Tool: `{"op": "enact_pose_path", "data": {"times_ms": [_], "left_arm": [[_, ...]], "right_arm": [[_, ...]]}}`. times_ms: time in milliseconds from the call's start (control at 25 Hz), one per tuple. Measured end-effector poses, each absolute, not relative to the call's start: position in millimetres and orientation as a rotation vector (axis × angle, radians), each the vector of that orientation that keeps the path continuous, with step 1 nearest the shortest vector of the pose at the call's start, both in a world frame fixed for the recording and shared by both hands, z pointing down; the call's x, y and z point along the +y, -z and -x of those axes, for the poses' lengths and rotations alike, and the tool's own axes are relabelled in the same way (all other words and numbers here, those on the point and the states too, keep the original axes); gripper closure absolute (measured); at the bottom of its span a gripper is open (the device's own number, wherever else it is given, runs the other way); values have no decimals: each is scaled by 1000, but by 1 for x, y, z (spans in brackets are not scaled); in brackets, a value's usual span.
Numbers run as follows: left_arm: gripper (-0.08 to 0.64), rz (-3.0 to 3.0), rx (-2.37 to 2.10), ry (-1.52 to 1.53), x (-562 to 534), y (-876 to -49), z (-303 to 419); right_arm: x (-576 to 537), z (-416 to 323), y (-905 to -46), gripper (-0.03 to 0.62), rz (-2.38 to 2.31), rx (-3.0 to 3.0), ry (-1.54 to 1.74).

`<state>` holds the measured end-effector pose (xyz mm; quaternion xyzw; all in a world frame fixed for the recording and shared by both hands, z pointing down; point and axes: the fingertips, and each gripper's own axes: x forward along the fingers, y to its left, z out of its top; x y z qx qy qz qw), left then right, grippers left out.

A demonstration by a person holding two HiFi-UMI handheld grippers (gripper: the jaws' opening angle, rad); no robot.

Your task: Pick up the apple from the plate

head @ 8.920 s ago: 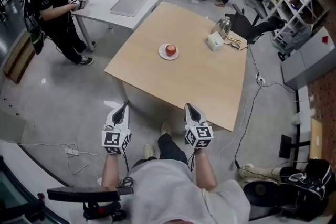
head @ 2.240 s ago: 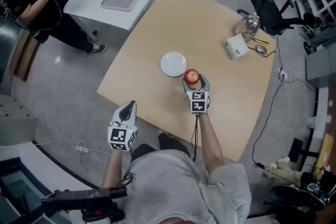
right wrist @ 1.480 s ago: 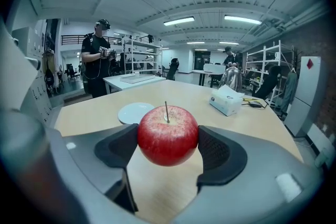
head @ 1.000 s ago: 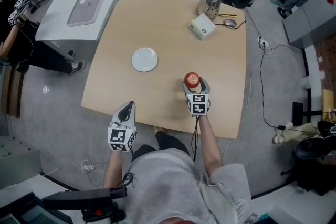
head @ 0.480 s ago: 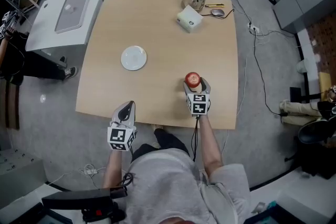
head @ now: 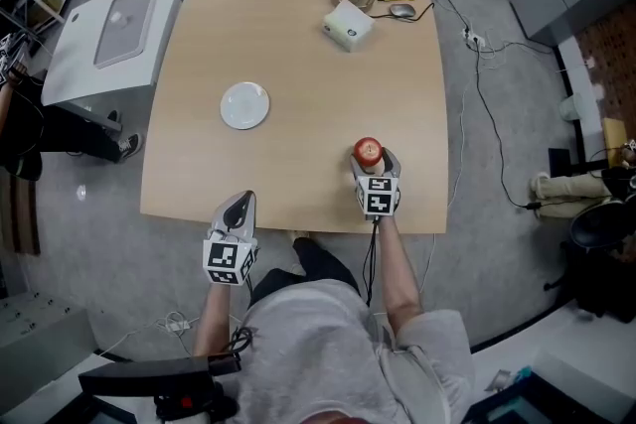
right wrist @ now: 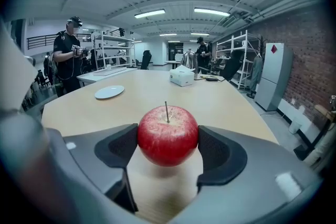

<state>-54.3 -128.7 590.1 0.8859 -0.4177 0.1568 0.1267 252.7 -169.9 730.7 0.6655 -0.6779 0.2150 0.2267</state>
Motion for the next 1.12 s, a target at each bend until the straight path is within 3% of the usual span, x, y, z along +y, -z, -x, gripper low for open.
{"op": "enact_pose_path", "data": {"times_ms": [1120], "left_arm": [[540,-2573,-1166,-500,-115,-608,41]], "right_arm": [[-146,-263,-758,227,-1835,-1841,-650]]}}
